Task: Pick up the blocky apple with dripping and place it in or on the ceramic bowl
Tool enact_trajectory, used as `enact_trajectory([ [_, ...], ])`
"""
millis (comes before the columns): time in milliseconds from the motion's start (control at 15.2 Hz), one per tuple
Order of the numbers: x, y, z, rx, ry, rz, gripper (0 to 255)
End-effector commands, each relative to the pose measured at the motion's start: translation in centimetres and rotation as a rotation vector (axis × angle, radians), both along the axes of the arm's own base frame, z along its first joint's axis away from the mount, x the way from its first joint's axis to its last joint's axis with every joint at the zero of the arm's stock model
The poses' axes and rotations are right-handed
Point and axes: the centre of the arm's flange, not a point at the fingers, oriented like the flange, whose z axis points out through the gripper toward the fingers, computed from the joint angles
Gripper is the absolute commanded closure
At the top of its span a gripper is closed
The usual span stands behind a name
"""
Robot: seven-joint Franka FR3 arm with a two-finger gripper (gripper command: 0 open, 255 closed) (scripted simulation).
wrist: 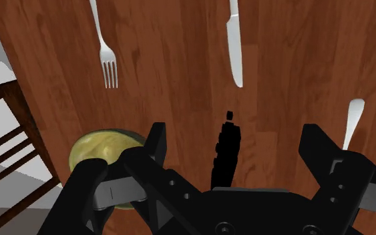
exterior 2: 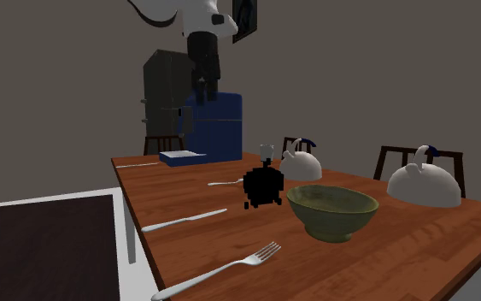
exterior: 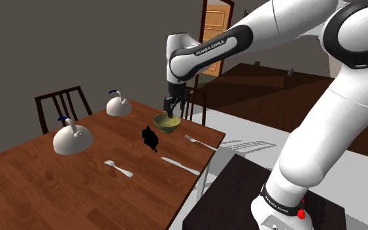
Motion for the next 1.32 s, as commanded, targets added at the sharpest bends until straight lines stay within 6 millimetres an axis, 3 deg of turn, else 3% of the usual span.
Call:
enact_trajectory([
  [0, 2.0, 0.2, -1.7, 0.008, 0.003, -0.015, 0],
  [1056, 16.6, 0.8, -17.4, 0.064, 0.042, -0.13, 0],
  [1254, 17.2, 0.8, -19.2, 0.066, 0.044, -0.135, 0],
])
